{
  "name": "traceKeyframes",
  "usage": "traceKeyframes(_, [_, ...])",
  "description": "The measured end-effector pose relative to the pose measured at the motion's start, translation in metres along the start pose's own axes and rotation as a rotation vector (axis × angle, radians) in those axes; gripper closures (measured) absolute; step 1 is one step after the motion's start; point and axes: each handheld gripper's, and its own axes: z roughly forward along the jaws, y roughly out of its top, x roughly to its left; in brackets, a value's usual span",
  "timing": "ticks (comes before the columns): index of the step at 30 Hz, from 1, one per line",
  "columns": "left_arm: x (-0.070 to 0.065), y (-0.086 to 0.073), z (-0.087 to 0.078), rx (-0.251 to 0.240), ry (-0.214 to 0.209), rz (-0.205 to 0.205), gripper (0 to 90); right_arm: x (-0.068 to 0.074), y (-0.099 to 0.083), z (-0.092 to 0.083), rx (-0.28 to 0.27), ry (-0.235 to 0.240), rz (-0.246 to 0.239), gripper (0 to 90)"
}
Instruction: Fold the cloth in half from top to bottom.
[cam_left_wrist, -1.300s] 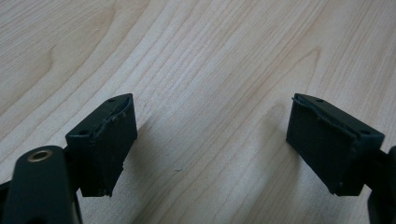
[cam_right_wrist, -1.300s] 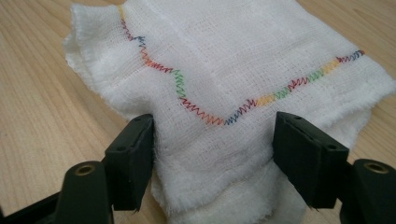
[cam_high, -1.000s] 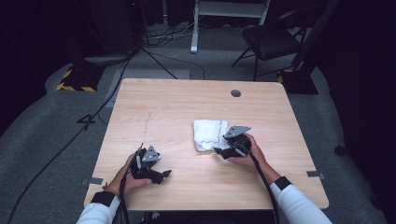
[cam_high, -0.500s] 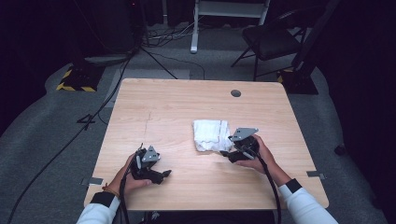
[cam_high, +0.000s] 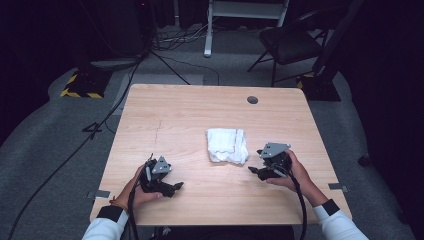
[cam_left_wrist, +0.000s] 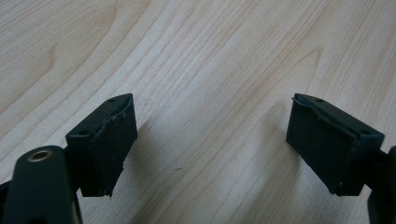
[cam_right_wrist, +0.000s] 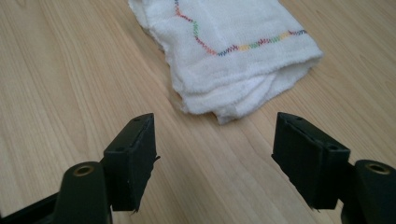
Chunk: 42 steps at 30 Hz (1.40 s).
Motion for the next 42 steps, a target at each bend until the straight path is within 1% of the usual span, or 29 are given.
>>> traceKeyframes(2, [0.0,0.0,0.0,-0.001,0.0,0.0,16.4,0.0,-0.004,-0.003,0.008,-0.011,-0.002,30.5])
traceKeyframes(9, [0.0,0.0,0.0,0.0,0.001,0.0,16.4,0.001,-0.019,-0.01,0.029,-0.019,-0.001,30.6])
traceKeyframes(11, [0.0,0.0,0.0,0.0,0.001,-0.001,16.4,0.002,-0.024,-0.013,0.033,-0.027,-0.003,30.6])
traceKeyframes(12, [0.0,0.0,0.0,0.0,0.001,-0.001,16.4,0.002,-0.024,-0.013,0.033,-0.027,-0.003,30.6])
traceKeyframes(13, [0.0,0.0,0.0,0.0,0.001,-0.001,16.4,0.002,-0.029,-0.015,0.03,-0.027,0.003,30.6])
traceKeyframes(16, [0.0,0.0,0.0,0.0,0.001,-0.001,16.4,0.002,-0.037,-0.017,0.036,-0.024,0.009,30.6])
traceKeyframes(21, [0.0,0.0,0.0,0.0,0.001,-0.001,16.4,0.0,-0.051,-0.022,0.031,-0.019,0.038,30.6])
traceKeyframes(24, [0.0,0.0,0.0,0.0,0.001,-0.002,16.4,0.0,-0.06,-0.025,0.025,-0.027,0.047,30.6])
traceKeyframes(25, [0.0,0.0,0.0,0.0,0.002,-0.003,16.4,0.0,-0.063,-0.026,0.022,-0.027,0.064,30.6])
traceKeyframes(28, [-0.001,0.0,0.0,-0.001,0.005,-0.007,16.5,0.001,-0.074,-0.03,0.026,-0.032,0.074,30.5])
traceKeyframes(30, [-0.001,0.0,0.0,-0.001,0.006,-0.008,16.5,0.001,-0.081,-0.033,0.018,-0.033,0.099,30.5])
traceKeyframes(34, [-0.001,0.0,0.0,-0.001,0.006,-0.008,16.5,-0.003,-0.094,-0.042,0.004,-0.036,0.139,29.6])
traceKeyframes(37, [-0.001,0.0,0.0,0.0,0.006,-0.008,16.5,-0.007,-0.105,-0.048,-0.003,-0.041,0.186,29.2])
traceKeyframes(41, [-0.001,0.0,0.0,-0.001,0.006,-0.008,16.5,-0.01,-0.119,-0.055,0.0,-0.056,0.223,28.5])
traceKeyframes(42, [-0.001,0.0,0.0,-0.001,0.006,-0.008,16.5,-0.01,-0.119,-0.055,0.0,-0.056,0.223,28.5])
